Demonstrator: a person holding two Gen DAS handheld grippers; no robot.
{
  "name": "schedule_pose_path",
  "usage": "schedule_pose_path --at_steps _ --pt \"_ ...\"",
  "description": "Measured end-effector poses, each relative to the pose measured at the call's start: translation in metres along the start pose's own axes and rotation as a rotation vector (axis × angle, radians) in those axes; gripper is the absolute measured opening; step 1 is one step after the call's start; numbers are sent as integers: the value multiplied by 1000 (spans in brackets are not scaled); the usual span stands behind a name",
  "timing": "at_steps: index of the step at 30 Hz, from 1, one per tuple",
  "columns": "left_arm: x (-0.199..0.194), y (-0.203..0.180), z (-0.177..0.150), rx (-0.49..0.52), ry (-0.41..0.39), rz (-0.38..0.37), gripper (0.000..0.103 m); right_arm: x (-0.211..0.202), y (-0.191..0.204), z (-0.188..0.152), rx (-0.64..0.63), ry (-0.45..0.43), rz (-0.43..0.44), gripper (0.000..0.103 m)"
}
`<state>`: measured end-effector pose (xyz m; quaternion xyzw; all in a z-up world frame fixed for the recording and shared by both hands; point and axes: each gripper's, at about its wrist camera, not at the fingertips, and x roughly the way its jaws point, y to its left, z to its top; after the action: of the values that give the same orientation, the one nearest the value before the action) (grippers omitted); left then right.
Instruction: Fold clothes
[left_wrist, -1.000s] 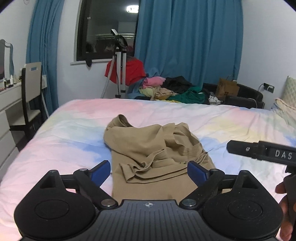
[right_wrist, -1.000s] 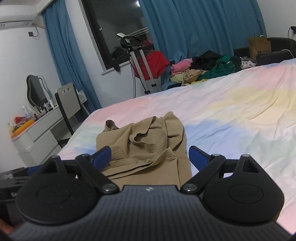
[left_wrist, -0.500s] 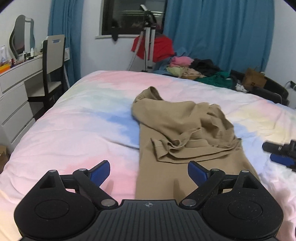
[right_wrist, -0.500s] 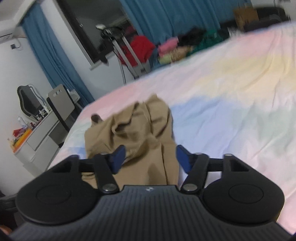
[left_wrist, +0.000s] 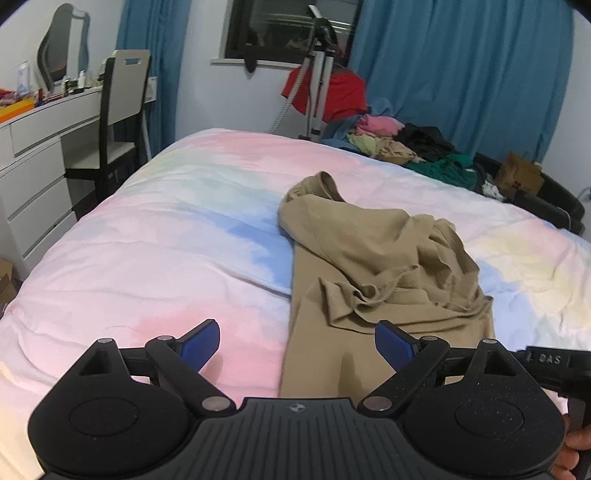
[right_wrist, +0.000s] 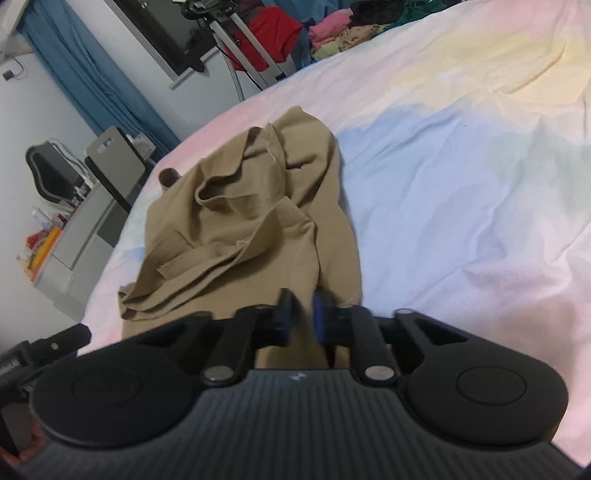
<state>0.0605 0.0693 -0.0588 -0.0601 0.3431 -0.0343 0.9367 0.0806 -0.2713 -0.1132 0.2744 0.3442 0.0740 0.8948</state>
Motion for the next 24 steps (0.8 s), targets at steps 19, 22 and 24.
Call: schedule_pose_path --at_steps 19,22,24 --pt "-43 11 -24 -145 128 -200 92 -27 12 0 -6 -54 -142 20" --pt "-45 14 -39 -221 213 -286 92 -40 12 0 20 -80 -97 76" --pt "-42 14 -45 -257 259 -312 92 -47 13 1 38 -94 -55 84"
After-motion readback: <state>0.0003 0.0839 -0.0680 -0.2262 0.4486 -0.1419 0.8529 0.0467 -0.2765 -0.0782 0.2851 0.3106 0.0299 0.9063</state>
